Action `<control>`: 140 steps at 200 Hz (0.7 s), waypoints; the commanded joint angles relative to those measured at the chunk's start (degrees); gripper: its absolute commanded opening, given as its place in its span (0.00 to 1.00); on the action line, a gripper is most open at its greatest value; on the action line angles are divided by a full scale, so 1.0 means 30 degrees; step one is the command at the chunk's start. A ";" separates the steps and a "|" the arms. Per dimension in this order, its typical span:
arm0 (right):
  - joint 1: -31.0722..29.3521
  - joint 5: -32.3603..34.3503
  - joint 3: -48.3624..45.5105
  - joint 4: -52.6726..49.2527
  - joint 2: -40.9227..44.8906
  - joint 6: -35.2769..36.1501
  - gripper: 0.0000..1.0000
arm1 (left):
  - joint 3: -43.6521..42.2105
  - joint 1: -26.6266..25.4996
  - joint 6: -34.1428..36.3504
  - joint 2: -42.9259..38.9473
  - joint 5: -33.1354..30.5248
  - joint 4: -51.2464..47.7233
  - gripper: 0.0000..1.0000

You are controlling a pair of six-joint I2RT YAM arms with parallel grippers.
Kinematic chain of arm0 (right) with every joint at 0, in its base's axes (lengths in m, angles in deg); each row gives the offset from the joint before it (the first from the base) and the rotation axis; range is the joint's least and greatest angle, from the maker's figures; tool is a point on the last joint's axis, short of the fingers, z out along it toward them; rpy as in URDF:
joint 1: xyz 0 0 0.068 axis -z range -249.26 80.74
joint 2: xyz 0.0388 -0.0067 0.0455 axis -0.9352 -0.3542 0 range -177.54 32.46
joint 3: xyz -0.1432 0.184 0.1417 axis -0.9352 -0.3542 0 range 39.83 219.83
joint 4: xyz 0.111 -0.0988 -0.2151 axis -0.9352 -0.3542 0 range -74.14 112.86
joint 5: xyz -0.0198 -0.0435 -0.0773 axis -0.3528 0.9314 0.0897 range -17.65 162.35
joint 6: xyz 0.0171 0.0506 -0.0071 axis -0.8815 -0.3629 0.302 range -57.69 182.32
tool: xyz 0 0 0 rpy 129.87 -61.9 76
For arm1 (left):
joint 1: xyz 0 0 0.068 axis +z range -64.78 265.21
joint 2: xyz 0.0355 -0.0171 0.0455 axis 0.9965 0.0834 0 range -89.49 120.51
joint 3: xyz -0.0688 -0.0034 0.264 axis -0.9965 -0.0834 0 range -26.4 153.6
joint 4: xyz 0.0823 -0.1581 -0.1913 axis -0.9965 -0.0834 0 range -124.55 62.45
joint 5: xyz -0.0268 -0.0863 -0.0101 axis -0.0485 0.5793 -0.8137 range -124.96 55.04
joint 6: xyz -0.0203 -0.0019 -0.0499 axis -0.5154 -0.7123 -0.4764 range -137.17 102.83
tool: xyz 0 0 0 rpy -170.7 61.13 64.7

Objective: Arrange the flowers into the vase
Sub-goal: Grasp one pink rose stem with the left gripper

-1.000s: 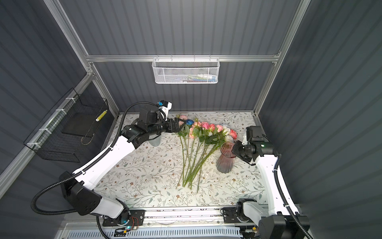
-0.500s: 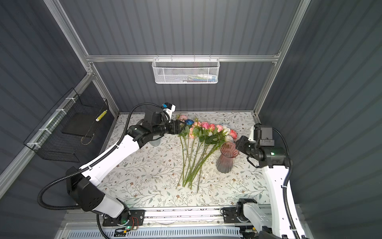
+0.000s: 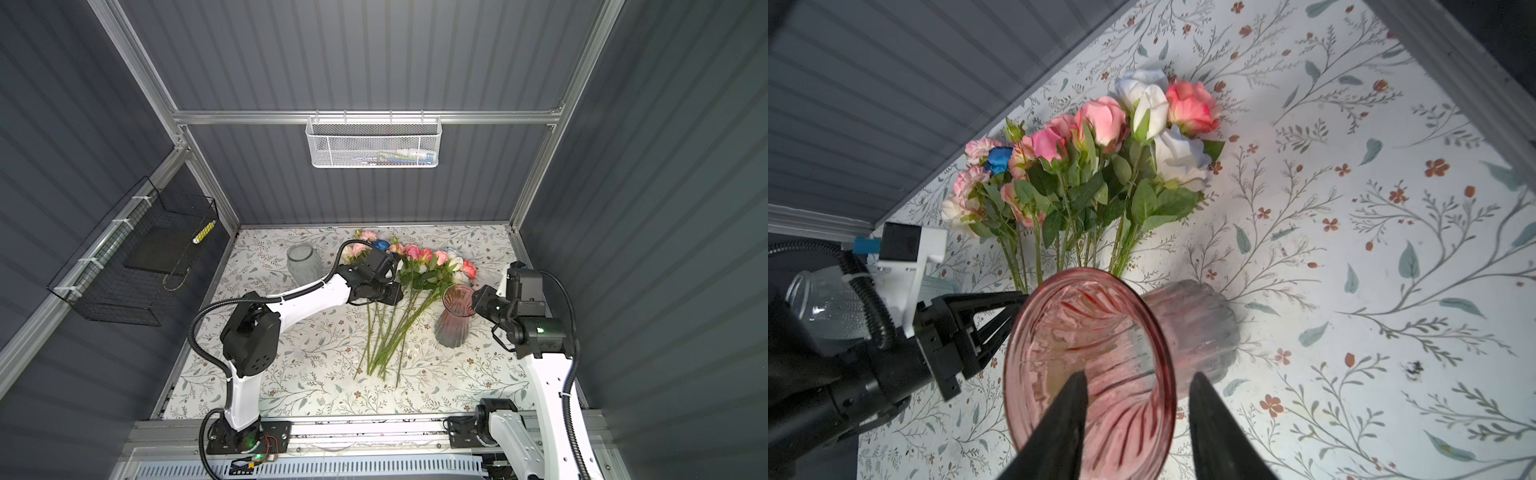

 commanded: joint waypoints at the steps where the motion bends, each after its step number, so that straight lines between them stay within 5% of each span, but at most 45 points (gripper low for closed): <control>1: -0.0118 -0.0952 -0.1585 0.1699 0.0527 -0.1009 0.44 | 0.1345 0.0055 0.0186 0.0728 0.1040 0.0074 0.29; 140: -0.0089 -0.0128 -0.2967 0.2625 0.2024 -0.1386 0.50 | 0.6255 0.0052 0.0088 0.5722 0.0700 -0.1791 0.20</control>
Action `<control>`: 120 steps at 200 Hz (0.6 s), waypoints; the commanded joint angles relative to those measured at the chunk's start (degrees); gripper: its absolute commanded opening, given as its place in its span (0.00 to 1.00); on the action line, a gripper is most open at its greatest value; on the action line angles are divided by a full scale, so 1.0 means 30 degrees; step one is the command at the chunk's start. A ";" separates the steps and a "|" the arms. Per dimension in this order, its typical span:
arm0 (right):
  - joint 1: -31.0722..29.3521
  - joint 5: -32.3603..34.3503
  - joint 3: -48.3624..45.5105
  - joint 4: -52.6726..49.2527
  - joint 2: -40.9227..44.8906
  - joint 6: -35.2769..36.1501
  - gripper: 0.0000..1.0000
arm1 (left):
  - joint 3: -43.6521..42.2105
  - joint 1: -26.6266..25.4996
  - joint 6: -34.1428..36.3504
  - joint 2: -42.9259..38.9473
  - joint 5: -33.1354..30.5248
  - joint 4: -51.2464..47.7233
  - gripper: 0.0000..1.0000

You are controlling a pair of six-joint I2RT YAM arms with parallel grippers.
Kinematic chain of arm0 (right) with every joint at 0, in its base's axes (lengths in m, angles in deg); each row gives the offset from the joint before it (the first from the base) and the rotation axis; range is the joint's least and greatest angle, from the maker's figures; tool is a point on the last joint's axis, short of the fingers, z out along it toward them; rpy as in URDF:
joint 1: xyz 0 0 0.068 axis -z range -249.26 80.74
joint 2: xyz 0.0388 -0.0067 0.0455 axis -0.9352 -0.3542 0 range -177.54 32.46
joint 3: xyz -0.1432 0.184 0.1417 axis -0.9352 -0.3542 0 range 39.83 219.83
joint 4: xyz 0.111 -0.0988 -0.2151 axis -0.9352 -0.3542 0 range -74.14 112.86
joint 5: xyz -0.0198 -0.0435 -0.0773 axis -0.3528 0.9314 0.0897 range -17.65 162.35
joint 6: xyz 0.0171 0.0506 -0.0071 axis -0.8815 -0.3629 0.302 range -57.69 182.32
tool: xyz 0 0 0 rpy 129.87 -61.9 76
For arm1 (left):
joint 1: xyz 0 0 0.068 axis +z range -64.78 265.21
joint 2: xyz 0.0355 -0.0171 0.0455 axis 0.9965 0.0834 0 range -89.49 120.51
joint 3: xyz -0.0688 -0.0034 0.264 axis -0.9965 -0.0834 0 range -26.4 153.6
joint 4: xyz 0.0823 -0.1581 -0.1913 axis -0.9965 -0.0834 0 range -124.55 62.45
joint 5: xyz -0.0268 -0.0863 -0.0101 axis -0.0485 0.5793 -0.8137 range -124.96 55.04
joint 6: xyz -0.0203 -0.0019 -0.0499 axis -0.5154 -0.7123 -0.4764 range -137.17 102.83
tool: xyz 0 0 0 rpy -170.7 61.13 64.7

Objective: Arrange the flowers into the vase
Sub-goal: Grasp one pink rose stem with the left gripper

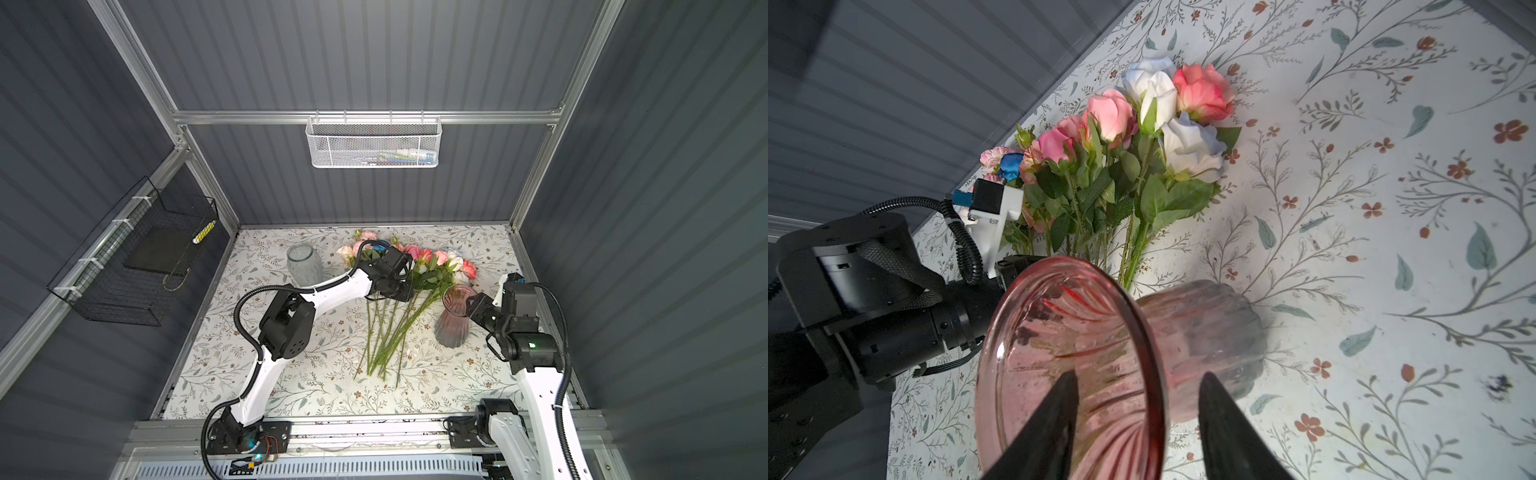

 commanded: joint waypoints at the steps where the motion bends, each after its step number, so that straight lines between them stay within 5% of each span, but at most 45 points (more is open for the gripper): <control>1: -0.0016 0.0173 -0.0154 0.0177 0.0153 0.0029 0.49 | 0.0784 0.0041 0.0034 0.0464 0.0411 -0.0494 0.20; 73: -0.0030 0.0371 -0.0253 -0.0008 0.0326 0.0151 0.50 | 0.0739 0.0046 -0.0074 0.1034 0.1269 0.0266 0.17; 120: -0.0016 0.0542 -0.0037 -0.0320 0.0645 0.0267 0.50 | 0.0637 0.0049 0.0231 0.0811 0.1336 0.0351 0.04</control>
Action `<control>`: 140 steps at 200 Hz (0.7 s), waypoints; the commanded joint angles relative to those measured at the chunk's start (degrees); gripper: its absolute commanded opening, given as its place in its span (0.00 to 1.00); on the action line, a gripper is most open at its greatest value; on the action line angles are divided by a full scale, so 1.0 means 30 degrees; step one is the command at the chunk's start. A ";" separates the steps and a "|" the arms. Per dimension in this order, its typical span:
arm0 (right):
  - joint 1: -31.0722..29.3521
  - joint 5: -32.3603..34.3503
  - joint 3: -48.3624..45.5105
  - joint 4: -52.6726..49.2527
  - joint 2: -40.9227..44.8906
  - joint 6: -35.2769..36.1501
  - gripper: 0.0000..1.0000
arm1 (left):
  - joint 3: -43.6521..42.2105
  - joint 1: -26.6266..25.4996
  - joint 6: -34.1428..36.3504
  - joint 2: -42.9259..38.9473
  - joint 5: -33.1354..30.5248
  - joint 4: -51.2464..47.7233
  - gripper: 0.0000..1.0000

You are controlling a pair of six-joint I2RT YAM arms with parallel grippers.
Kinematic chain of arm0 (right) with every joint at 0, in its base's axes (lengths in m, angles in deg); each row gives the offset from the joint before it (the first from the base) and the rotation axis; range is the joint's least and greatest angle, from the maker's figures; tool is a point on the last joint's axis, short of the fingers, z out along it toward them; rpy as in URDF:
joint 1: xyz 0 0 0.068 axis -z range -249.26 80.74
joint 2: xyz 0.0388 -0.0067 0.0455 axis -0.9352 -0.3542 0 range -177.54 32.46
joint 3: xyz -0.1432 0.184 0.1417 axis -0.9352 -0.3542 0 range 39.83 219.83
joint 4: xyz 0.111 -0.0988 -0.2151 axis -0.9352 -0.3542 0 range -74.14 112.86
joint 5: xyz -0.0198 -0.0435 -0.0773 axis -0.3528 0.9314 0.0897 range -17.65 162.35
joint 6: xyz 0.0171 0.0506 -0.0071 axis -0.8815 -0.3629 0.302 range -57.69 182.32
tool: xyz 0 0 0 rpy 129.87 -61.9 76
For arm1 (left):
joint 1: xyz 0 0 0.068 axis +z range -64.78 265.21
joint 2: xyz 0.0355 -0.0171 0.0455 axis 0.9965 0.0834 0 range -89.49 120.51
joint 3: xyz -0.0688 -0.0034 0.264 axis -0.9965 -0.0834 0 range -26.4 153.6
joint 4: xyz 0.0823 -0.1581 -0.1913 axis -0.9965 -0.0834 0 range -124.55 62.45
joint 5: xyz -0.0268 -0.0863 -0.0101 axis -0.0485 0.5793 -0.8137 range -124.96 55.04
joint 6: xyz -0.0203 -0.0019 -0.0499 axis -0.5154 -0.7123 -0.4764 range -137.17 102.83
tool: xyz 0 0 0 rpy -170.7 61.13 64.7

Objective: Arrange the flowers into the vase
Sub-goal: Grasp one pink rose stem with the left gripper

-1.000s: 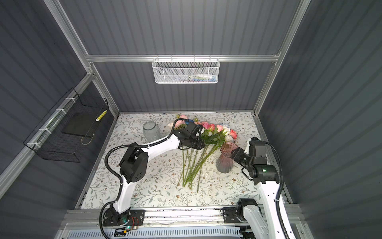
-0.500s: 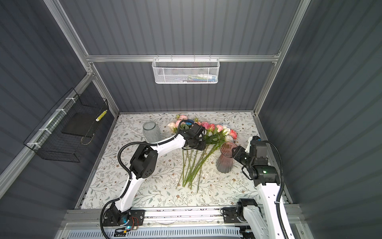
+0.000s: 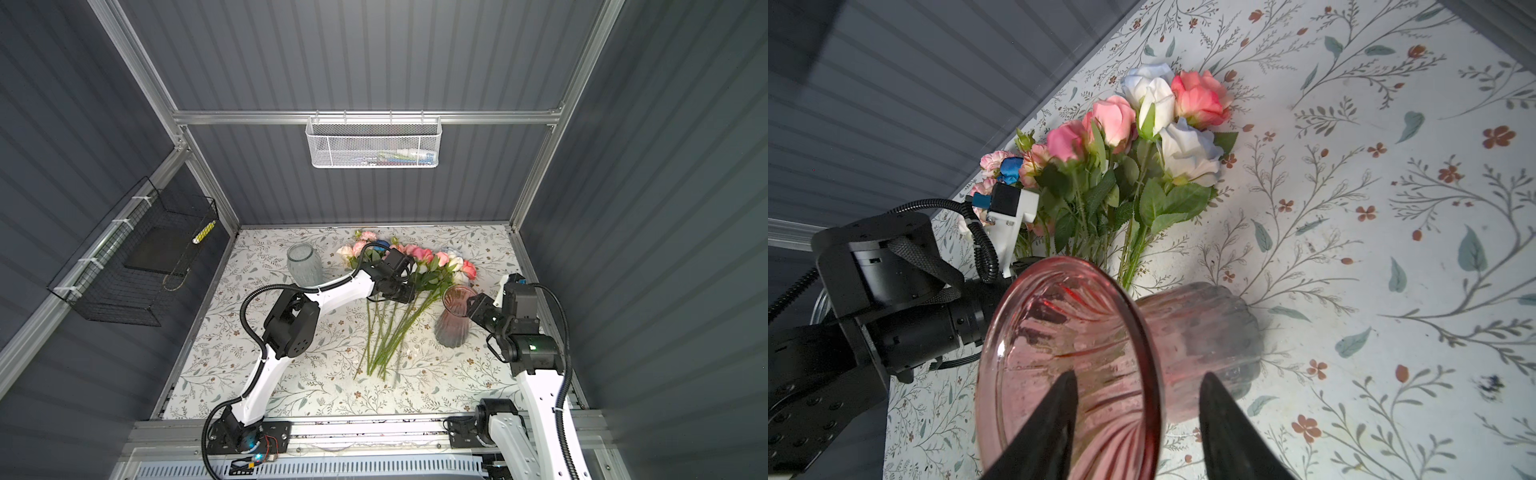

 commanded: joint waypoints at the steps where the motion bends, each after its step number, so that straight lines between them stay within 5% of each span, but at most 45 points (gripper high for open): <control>1: -0.0016 0.0276 0.0021 -0.0299 0.0270 0.0245 0.50 | 0.0448 0.0047 0.0255 0.0290 0.0382 -0.0025 0.03; 140: -0.0029 0.0199 0.0266 -0.0351 0.0332 0.0193 0.52 | -0.1163 0.0137 -0.0812 -0.5815 0.0646 0.1304 0.00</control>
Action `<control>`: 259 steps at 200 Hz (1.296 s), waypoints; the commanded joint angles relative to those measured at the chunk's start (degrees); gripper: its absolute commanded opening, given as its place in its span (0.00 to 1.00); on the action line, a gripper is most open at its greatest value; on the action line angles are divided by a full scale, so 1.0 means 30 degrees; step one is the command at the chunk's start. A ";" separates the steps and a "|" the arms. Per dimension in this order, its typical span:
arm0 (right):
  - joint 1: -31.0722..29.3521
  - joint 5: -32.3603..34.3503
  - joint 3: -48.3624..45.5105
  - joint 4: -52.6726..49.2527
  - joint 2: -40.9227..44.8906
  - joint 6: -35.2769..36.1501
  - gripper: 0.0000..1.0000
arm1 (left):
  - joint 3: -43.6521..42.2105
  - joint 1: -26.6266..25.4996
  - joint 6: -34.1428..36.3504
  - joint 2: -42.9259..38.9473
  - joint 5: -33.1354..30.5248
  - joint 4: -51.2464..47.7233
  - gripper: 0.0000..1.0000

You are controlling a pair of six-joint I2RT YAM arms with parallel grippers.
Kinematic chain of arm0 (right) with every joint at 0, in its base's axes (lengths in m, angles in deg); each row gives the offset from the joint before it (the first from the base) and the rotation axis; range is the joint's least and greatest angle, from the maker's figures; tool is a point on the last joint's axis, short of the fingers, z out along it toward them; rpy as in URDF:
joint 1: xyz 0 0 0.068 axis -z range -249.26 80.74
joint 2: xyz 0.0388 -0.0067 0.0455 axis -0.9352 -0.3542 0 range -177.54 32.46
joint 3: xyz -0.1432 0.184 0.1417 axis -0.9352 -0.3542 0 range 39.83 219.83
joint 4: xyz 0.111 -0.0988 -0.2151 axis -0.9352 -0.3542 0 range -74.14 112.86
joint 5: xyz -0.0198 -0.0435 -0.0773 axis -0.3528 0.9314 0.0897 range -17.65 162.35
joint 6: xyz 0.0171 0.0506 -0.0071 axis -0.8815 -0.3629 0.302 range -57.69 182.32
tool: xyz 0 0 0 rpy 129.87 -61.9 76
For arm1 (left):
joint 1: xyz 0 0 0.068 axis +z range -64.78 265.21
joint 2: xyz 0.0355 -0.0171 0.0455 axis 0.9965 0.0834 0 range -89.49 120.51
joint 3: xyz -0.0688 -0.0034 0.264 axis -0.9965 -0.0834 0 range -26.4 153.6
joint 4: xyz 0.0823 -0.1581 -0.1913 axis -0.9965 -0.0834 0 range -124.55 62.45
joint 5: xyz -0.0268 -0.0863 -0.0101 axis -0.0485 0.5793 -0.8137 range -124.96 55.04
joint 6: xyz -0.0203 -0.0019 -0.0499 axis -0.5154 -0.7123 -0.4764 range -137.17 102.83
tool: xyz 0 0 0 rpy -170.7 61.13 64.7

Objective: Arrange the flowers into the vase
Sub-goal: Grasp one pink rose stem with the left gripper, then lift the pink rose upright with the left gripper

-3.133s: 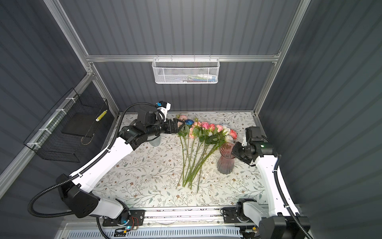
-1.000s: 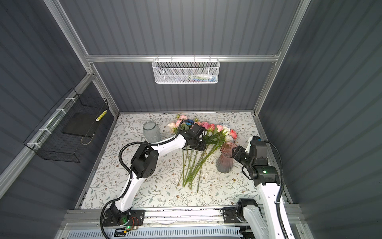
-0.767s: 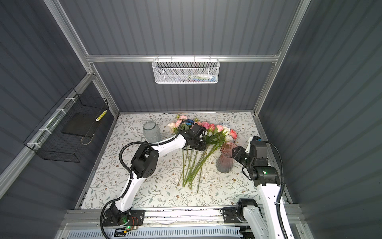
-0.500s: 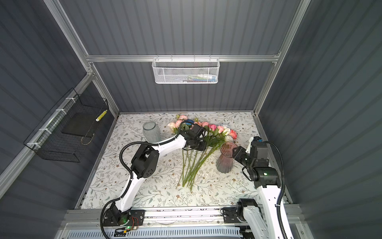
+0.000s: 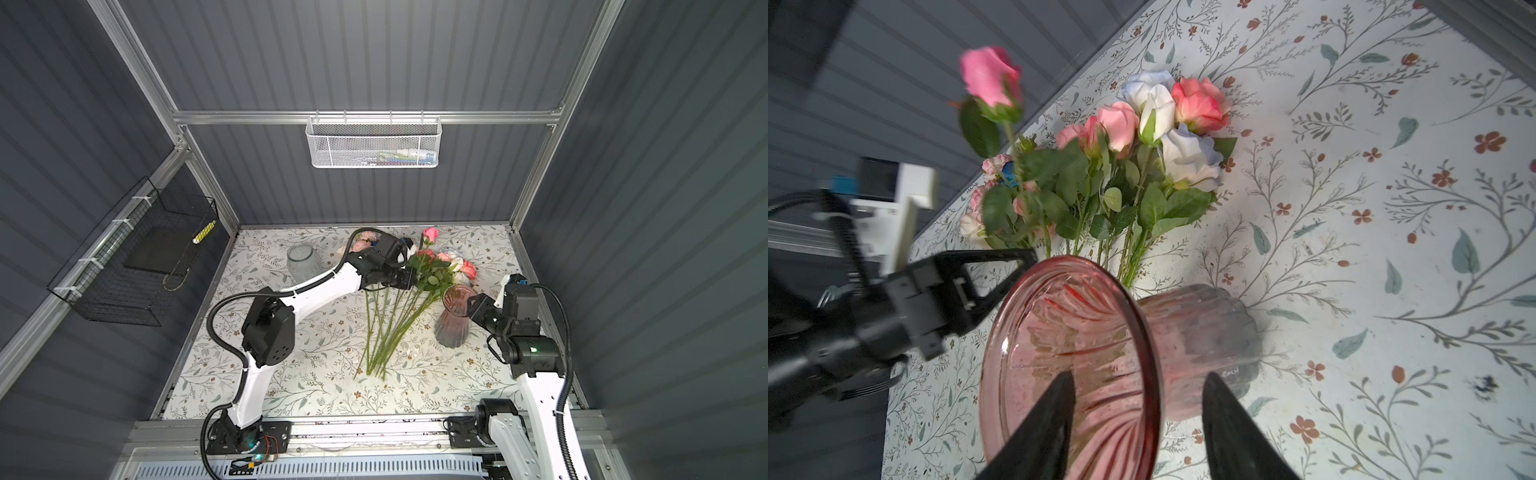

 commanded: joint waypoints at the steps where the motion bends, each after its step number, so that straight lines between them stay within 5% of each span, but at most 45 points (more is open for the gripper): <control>1: -0.0022 0.0115 0.0276 -0.0329 0.0172 0.0189 0.52 | -0.0384 0.0149 -0.0069 -0.1120 0.0070 0.0324 0.00; 53: -0.0016 0.0284 0.0545 -0.0445 0.0289 0.0236 0.53 | -0.3027 0.0514 0.0685 -0.4806 -0.0889 0.3146 0.00; 114: -0.0016 0.1015 0.1144 -0.0482 0.0318 0.0254 0.54 | -0.7209 0.0514 0.1748 -0.9620 -0.2633 1.3099 0.00; 184: -0.0016 -0.0445 0.2591 -0.0681 0.1092 0.0980 0.56 | -0.5717 0.0499 -0.0342 -0.8833 -0.1484 1.8077 0.00; 222: -0.0016 0.1212 0.2501 -0.0977 0.1787 0.0943 0.58 | -0.4603 0.0371 -0.2377 -0.6892 -0.0529 2.1825 0.00; 259: -0.0016 0.1347 0.2329 -0.1169 0.1852 0.0952 0.58 | -0.1890 0.0235 -0.3389 -0.5054 0.0459 2.1648 0.00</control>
